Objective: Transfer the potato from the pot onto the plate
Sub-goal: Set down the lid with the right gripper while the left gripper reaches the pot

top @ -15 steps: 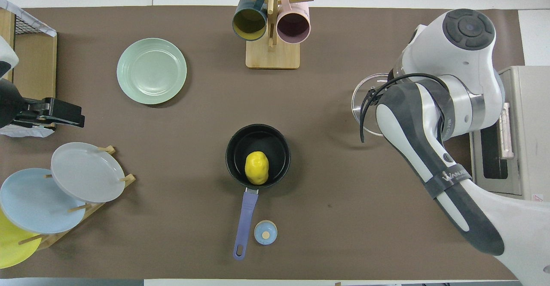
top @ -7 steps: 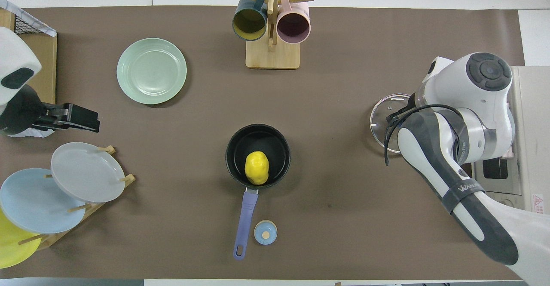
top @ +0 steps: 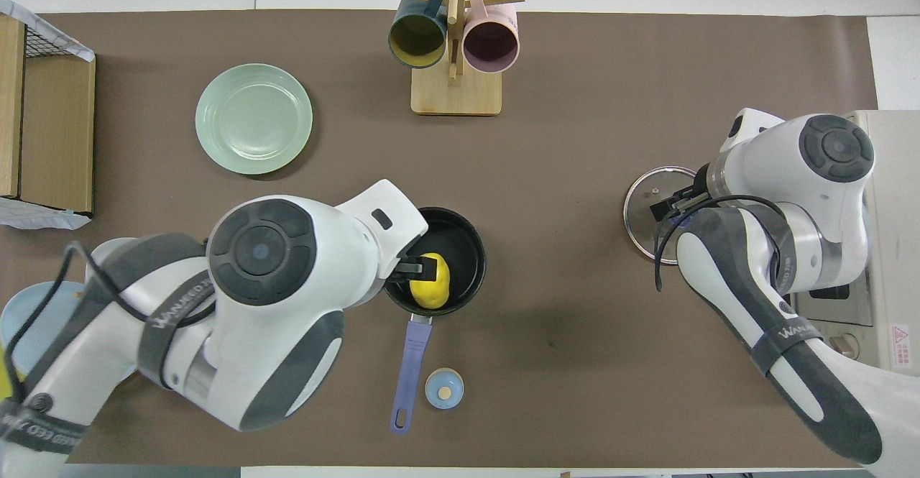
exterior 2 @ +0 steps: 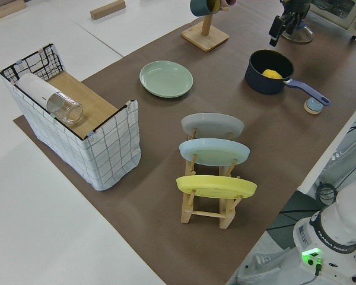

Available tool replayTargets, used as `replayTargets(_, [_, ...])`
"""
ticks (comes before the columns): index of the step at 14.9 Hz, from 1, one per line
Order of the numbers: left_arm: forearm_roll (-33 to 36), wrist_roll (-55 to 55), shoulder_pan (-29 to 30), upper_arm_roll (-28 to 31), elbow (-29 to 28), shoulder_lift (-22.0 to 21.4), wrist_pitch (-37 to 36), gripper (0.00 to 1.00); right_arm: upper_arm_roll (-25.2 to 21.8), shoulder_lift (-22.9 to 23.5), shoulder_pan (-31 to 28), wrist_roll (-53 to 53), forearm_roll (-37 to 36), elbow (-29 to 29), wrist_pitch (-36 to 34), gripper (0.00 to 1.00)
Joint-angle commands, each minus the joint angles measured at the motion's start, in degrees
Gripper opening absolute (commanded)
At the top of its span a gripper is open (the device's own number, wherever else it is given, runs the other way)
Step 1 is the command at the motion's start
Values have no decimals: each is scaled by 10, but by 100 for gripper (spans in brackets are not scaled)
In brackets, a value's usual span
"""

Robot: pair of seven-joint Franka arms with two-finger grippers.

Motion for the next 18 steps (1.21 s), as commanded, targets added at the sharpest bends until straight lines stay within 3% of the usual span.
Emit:
replayTargets(1, [-7,-15,-23,12,-8,54,69,100,7,-7,-2,60,4,89,-108,100])
replayTargets(6, [-7,-13,-35,11,-10,85,100,100,4,-33,-14,91,6,224,-306,100])
replayTargets(9, [-7,-20,-33,11,-33,90,107,100,-3,-80,-30,90,6,196,-328,100])
replayTargets(12, [-7,-45,-30,12,-52,89,120,100,-42,-101,-13,91,6,154,-319,100])
replayTargets(18, [-7,-82,-42,11,-54,92,135,100,-46,-124,-9,92,4,147,-323,100])
